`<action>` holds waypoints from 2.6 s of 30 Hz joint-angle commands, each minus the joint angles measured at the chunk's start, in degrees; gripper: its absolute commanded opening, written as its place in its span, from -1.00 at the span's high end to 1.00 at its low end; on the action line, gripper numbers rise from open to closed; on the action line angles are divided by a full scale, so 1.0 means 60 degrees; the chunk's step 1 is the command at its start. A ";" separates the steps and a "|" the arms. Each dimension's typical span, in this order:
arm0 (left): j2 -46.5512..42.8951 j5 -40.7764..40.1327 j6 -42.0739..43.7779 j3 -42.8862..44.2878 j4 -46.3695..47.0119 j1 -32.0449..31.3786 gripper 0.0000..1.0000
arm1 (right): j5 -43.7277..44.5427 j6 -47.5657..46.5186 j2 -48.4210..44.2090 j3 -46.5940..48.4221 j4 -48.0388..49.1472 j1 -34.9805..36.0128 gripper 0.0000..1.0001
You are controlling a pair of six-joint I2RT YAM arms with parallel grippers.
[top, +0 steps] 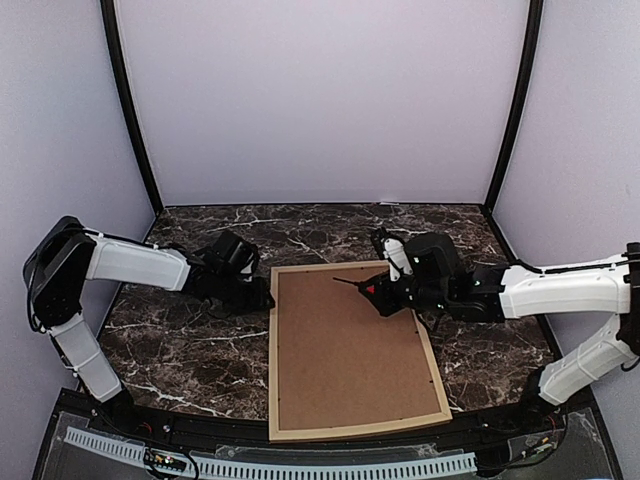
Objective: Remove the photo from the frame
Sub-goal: Release the fastener from the backboard, then rotate the photo frame at the center of the board.
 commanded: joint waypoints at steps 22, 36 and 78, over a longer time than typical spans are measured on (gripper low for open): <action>0.1669 -0.0197 0.6378 0.4636 -0.2051 -0.0555 -0.11 | 0.0820 0.0952 -0.1696 -0.1008 -0.0428 -0.0066 1.00; 0.5165 0.2033 0.9406 0.9251 -0.3380 -0.0161 -0.19 | 0.0874 0.1186 -0.2115 -0.1209 -0.0947 -0.0067 1.00; 0.5611 -0.0340 0.7123 0.7458 -0.3843 0.1487 0.75 | 0.0214 0.1118 -0.0510 -0.0104 -0.0666 -0.0065 1.00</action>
